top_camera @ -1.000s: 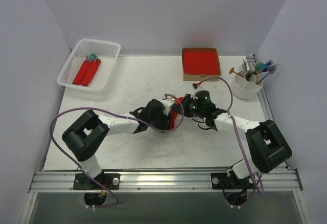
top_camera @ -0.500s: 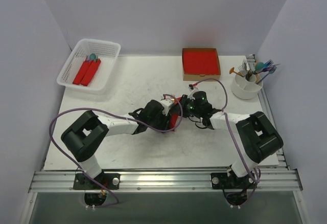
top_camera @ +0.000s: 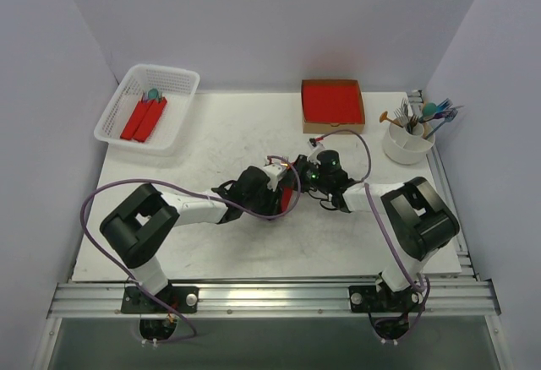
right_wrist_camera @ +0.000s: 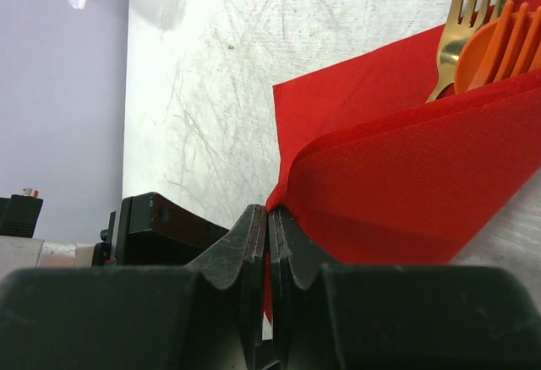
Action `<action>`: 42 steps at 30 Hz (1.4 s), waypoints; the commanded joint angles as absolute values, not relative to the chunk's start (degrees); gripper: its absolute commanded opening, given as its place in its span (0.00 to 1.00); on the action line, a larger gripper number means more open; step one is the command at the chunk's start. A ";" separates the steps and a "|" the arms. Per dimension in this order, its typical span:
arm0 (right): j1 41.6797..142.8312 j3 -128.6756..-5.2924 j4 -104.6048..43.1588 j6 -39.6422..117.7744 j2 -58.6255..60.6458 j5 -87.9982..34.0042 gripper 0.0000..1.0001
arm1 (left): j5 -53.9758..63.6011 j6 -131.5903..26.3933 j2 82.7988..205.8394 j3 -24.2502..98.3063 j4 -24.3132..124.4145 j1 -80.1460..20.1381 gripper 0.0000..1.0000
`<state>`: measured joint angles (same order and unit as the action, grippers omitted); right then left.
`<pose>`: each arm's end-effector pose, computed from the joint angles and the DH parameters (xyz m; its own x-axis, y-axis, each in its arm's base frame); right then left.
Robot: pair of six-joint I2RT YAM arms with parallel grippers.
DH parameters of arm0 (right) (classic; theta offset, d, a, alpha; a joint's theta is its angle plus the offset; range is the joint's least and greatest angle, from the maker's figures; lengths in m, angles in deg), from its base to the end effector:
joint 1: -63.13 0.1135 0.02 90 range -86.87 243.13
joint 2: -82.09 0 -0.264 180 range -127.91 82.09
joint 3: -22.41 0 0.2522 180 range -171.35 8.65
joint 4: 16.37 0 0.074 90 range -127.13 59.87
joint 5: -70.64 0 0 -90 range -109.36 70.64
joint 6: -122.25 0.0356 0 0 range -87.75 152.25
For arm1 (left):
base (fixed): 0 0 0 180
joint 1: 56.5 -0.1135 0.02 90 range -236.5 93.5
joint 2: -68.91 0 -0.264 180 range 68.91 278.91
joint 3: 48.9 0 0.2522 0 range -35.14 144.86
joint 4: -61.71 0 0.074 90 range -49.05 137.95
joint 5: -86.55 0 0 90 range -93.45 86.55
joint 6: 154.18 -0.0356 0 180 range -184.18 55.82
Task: Place the utensils on the paper napkin and roll it up
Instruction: Roll the napkin at the center of the board.
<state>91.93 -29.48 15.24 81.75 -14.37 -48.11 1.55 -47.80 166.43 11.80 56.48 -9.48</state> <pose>0.2826 0.1749 0.1752 -0.7611 0.3423 -0.5509 -0.3916 0.4345 0.8111 0.2280 -0.2492 0.1508 -0.6561 0.2919 -0.6960 0.6128 0.7443 -0.2654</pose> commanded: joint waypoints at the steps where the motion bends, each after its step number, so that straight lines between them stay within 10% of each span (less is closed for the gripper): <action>1: 91.52 -32.13 20.14 82.17 -15.02 -49.68 0.00 | 2.26 -46.69 164.45 11.18 58.05 -9.66 0.53; 42: 91.69 -33.89 18.48 80.33 -17.93 -48.54 0.00 | 0.15 -47.74 160.32 11.18 52.25 -15.02 0.43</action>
